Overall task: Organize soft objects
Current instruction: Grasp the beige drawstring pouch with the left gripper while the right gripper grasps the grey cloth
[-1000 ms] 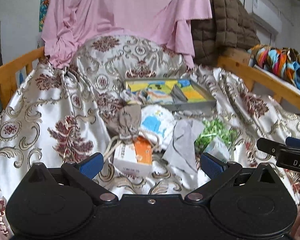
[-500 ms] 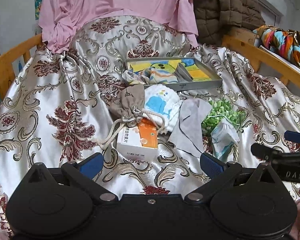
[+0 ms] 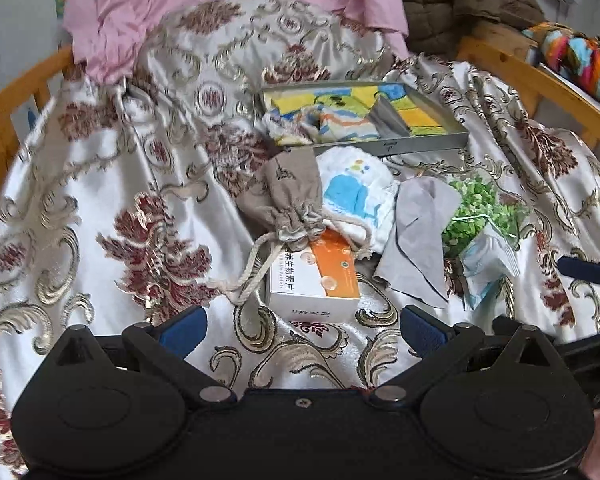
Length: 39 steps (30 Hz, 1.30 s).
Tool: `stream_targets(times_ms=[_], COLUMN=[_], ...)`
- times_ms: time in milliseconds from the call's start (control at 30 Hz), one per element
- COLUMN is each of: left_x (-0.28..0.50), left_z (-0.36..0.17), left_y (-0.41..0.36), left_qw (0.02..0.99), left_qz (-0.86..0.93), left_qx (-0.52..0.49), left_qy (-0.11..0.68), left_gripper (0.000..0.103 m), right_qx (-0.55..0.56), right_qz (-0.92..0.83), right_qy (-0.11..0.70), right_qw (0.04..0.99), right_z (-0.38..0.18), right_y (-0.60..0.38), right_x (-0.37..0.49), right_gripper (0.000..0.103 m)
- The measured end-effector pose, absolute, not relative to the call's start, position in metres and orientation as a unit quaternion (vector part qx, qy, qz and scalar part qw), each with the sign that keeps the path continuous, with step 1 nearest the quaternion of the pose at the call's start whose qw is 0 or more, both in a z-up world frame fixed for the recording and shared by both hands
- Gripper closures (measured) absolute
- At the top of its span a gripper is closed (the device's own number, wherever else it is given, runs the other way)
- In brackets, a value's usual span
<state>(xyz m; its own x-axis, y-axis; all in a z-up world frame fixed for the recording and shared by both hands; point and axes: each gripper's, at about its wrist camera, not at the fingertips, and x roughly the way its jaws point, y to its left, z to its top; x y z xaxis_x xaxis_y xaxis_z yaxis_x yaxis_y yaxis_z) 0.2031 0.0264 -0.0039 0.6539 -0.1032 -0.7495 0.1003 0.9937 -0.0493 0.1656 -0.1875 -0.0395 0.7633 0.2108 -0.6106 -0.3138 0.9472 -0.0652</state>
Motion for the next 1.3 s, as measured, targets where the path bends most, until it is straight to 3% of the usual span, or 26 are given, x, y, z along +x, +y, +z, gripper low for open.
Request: stream_targets(times_ms=[267,733,1000,1300], left_x=[0.232,0.295,0.314,0.322], left_z=[-0.012,-0.028,-0.041,-0.049], left_y=[0.031,0.018,0.012,0.016], left_qw=[0.915,0.925,0.916,0.908], left_qz=[-0.064,-0.078,-0.103,-0.101], left_qx=[-0.042,0.073,0.074,0.066], left_qy=[0.396,0.365,0.379,0.4], left_gripper=[0.001,0.001,0.001,0.003], right_qx=[-0.101,-0.212,-0.293,-0.312], right_qz=[0.17,0.15,0.15,0.163], right_qy=[0.309,0.225,0.202,0.215], right_qw=[0.93,0.939,0.922,0.911], right_z=[-0.055,-0.08,-0.1,-0.115], right_y=[-0.17,-0.142,-0.13,-0.133], right_x=[0.187,0.232,0.257,0.274], right_gripper=[0.0,0.0,0.002,0.007])
